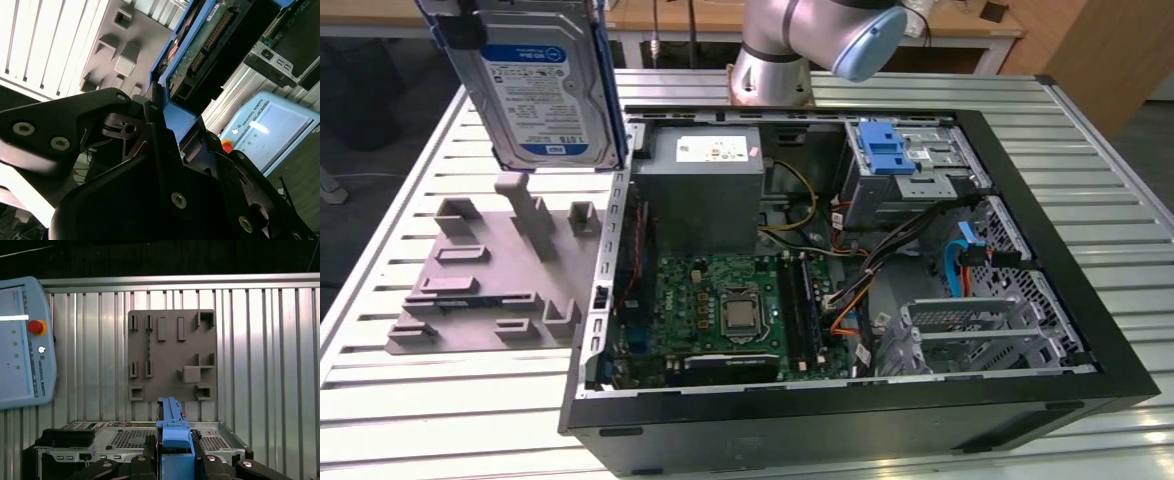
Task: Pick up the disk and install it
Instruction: 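Pick up the disk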
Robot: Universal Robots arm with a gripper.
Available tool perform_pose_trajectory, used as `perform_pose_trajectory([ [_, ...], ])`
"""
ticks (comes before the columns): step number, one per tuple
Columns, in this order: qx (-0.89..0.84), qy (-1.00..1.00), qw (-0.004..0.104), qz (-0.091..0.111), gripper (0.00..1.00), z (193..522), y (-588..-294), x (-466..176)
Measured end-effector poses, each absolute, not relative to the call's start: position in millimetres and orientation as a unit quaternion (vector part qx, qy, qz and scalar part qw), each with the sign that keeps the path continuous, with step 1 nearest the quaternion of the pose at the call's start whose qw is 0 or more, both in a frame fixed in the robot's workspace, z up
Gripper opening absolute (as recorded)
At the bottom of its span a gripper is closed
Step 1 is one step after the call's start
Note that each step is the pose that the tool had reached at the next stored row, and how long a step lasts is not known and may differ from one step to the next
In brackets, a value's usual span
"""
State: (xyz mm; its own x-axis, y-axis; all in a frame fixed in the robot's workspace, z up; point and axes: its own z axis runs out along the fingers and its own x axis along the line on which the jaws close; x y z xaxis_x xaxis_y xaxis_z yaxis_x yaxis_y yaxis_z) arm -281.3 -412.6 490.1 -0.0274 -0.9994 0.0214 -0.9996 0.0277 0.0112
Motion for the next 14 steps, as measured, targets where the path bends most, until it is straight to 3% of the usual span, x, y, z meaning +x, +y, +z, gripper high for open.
perform_pose_trajectory([
  [14,0.697,-0.717,0.012,0.003,0.36,490,-413,-263],
])
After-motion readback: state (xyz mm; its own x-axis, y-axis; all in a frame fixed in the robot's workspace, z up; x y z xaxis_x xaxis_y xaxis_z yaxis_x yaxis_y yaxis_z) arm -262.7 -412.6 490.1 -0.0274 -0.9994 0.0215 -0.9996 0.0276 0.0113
